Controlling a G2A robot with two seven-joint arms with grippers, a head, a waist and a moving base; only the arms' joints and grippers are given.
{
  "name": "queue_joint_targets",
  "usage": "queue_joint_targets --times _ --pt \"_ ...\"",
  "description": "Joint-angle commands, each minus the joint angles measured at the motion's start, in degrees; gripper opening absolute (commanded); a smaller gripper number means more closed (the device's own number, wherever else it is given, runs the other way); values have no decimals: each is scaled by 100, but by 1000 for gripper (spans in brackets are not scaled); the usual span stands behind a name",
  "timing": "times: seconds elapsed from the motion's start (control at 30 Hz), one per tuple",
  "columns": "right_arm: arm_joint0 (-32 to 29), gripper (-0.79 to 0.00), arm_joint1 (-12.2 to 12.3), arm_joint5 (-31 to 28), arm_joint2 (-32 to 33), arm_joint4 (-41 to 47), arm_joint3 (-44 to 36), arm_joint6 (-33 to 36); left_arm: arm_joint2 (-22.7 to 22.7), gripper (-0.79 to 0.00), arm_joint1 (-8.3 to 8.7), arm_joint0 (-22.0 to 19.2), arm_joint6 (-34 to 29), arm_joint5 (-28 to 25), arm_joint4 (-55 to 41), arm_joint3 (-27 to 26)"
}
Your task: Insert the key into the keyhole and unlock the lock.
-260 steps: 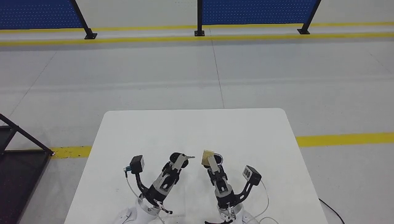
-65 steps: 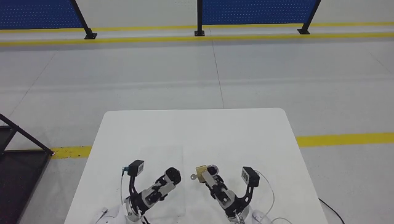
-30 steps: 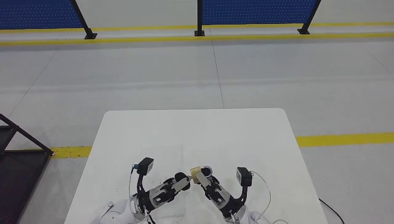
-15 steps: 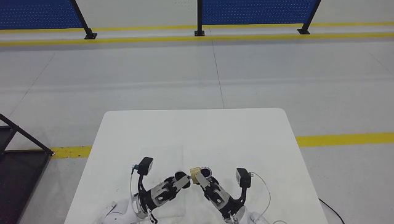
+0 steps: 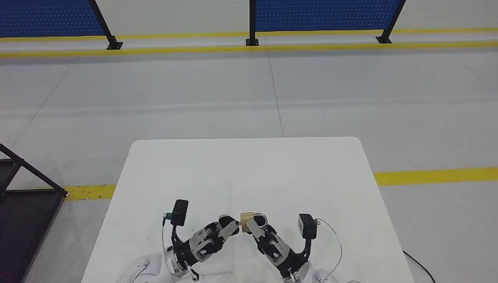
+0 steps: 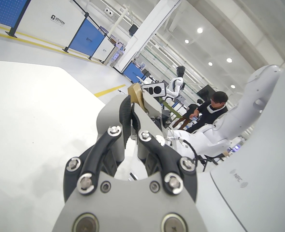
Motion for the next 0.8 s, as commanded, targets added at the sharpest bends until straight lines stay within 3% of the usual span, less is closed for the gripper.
queue_joint_targets --times 0.0,0.53,0.77 --pt "-7 -785 2 17 3 -10 -5 5 -30 -785 -33 44 409 106 518 -47" --pt "-38 -785 28 47 54 117 -78 133 88 -785 -167 166 3066 1090 3624 -68" --pt "-42 -785 38 43 66 236 -95 206 215 -785 -173 136 4236 1780 4837 72"
